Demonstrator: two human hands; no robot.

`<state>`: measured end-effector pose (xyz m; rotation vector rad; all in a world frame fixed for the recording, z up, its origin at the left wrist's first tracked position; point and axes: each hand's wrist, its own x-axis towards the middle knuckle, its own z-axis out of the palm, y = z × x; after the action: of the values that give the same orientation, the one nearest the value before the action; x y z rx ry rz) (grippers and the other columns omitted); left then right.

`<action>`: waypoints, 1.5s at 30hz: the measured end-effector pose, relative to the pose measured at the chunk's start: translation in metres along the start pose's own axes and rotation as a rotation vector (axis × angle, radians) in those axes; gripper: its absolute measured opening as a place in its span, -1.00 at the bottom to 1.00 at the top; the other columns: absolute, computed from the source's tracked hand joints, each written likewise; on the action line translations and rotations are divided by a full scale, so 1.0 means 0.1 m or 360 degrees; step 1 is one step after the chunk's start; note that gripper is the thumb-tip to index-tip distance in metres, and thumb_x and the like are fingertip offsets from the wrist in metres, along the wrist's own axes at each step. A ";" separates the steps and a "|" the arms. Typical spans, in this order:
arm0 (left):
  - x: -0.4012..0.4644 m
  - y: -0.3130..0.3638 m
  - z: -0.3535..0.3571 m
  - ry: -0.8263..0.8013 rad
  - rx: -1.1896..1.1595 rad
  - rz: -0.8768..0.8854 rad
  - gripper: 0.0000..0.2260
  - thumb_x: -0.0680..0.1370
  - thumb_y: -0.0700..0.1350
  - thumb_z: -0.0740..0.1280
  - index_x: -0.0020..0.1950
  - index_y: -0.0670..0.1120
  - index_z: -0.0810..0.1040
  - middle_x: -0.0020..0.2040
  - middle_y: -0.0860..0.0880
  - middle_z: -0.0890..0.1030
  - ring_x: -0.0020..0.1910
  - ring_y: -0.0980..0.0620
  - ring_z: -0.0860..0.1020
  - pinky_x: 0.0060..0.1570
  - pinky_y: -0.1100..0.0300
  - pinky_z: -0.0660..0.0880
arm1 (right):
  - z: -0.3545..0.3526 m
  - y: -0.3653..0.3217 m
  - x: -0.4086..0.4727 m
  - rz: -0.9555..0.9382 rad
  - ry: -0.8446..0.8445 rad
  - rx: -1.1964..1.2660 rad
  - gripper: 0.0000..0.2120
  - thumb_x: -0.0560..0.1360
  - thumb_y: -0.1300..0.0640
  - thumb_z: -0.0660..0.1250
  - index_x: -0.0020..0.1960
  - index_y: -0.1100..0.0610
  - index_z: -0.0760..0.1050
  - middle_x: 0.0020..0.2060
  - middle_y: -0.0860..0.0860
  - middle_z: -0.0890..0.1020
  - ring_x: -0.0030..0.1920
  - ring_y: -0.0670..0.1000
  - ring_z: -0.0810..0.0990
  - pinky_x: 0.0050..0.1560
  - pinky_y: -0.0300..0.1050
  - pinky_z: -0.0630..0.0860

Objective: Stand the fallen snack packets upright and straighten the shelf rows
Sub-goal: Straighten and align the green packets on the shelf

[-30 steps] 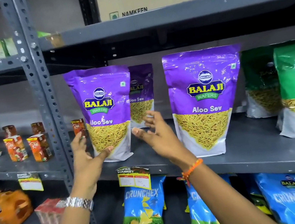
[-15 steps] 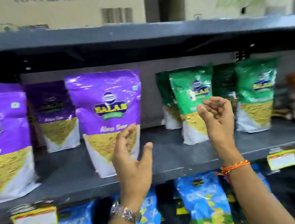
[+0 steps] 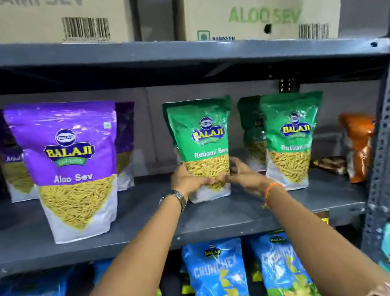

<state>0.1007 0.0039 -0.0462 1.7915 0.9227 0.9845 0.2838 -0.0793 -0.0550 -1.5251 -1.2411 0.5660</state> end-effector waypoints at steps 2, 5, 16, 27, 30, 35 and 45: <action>0.04 -0.08 -0.08 -0.0056 0.0009 0.0019 -0.36 0.04 -0.03 0.69 0.09 -0.10 0.69 0.04 -0.01 0.74 0.05 0.02 0.69 0.17 0.07 0.61 | 0.09 0.02 0.01 -0.0045 0.0051 -0.0027 -0.36 0.42 0.38 0.48 0.41 0.33 0.27 0.31 0.30 0.54 0.20 0.11 0.58 0.19 -0.05 0.58; -0.09 -0.16 0.05 -0.0035 -0.0096 0.0003 -0.31 0.02 0.01 0.68 0.12 -0.08 0.67 0.12 -0.03 0.73 0.11 0.01 0.69 0.25 -0.02 0.58 | -0.07 0.27 -0.06 -0.0079 -0.0016 0.0002 -0.35 0.30 0.23 0.60 0.30 0.26 0.39 0.20 0.28 0.63 0.24 0.24 0.61 0.25 0.19 0.56; -0.62 -0.09 -0.13 -0.0235 -0.0216 0.0204 -0.48 0.31 -0.30 0.59 0.16 0.06 0.52 0.22 -0.01 0.66 0.24 0.02 0.60 0.36 0.05 0.47 | 0.07 0.25 -0.66 -0.0273 0.0193 -0.0004 -0.32 0.18 -0.07 0.64 0.22 0.06 0.48 0.01 0.02 0.74 0.03 0.00 0.72 0.12 0.14 0.64; -0.95 0.09 0.04 0.0458 -0.0446 0.0284 -0.04 0.11 -0.15 0.70 0.43 -0.04 0.33 0.22 0.00 0.57 0.22 0.05 0.57 0.24 0.18 0.52 | -0.32 0.10 -0.83 -0.0262 0.0287 0.0240 -0.07 0.25 0.00 0.62 0.49 0.08 0.22 0.27 0.06 0.49 0.27 0.06 0.51 0.28 -0.04 0.50; -1.20 0.35 0.35 0.0903 -0.0412 0.0700 -0.31 0.23 -0.24 0.65 0.27 -0.02 0.43 0.06 0.03 0.57 0.02 0.14 0.58 0.13 0.28 0.52 | -0.89 0.08 -0.91 -0.0321 0.0734 0.0428 -0.26 0.34 0.14 0.59 0.42 0.14 0.30 0.25 0.10 0.52 0.23 0.06 0.54 0.09 -0.21 0.56; -1.13 0.82 1.15 0.0493 -0.0477 0.0880 -0.48 0.30 -0.20 0.58 0.17 0.00 0.45 0.01 0.02 0.58 0.01 0.09 0.59 0.07 0.35 0.51 | -1.69 0.27 -0.84 -0.0285 0.1236 0.0361 -0.29 0.33 0.06 0.60 0.35 0.14 0.31 0.18 0.07 0.49 0.22 0.02 0.49 0.27 -0.06 0.48; -0.14 0.81 2.18 -0.0311 0.0303 0.0169 -0.44 0.41 0.00 0.55 0.27 -0.11 0.38 0.21 -0.03 0.61 0.20 -0.04 0.59 0.14 0.16 0.51 | -1.90 0.60 -0.43 -0.0016 0.0387 0.0369 -0.61 0.52 0.01 0.39 0.24 0.20 0.42 0.16 0.15 0.64 0.05 -0.02 0.64 0.10 -0.10 0.62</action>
<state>0.3046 -0.1087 -0.0425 2.0744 0.8280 0.7900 0.4531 -0.1928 -0.0534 -1.3472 -0.9616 0.4840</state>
